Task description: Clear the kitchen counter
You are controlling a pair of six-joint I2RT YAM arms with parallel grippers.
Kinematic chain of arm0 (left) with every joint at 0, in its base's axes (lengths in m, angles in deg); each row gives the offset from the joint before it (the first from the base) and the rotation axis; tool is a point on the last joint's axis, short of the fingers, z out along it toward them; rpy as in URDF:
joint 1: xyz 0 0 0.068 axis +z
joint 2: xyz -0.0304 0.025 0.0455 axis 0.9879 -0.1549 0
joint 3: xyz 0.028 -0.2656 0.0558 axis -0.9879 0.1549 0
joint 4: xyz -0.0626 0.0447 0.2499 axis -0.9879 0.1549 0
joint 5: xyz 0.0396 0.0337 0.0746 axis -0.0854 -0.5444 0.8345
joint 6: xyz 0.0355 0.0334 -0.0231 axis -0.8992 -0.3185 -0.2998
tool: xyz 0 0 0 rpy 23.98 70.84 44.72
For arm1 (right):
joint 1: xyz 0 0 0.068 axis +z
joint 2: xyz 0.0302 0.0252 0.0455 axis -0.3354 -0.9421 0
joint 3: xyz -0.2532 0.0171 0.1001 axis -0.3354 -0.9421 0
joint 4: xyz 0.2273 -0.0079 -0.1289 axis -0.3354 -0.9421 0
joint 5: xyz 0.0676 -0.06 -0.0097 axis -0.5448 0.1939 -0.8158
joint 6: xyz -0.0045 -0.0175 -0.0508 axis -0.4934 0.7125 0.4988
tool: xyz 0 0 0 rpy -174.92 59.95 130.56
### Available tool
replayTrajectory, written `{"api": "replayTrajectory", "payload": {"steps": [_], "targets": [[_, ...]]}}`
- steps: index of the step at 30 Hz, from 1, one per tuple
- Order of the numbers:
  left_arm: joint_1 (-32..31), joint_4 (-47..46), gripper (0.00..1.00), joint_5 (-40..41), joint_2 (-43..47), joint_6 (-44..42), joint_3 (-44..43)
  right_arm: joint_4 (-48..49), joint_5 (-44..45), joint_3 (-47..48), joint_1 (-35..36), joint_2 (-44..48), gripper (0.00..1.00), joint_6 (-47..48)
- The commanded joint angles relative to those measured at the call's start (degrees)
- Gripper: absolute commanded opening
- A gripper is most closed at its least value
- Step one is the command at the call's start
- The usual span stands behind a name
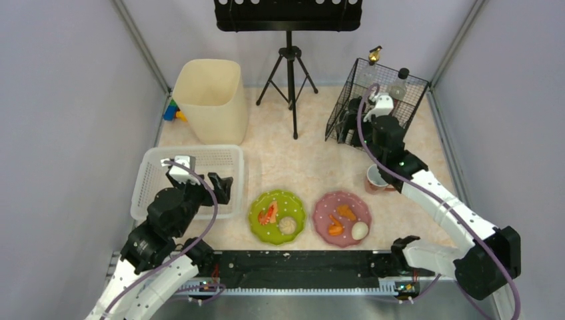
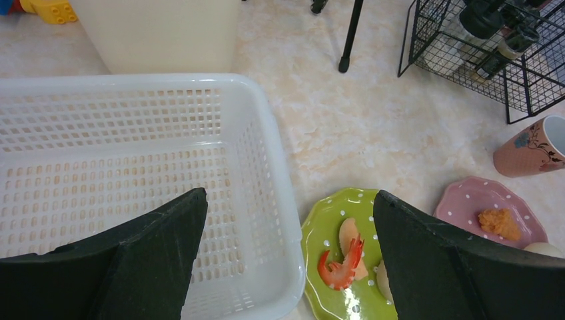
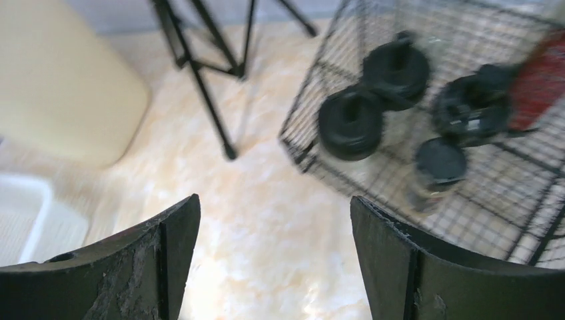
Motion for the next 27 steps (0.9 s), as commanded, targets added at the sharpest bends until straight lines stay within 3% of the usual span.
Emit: {"api": "replayTrajectory", "payload": {"steps": [1,14,27], "targets": [[0.2,-1.9,0.99,0.0,-1.3,-0.9,-0.4,-0.9,-6.1,-0.5,6.0,2.0,0.81,2.4],[0.2,-1.5,0.99,1.4,-3.4,-1.2,-0.6,0.0,-8.6,-4.8,22.7,-1.2,0.82,2.3],[0.3,-0.9,0.99,0.7,-5.2,-0.9,-0.6,6.2,-10.4,-13.9,25.3,-6.3,0.81,-5.0]]}}
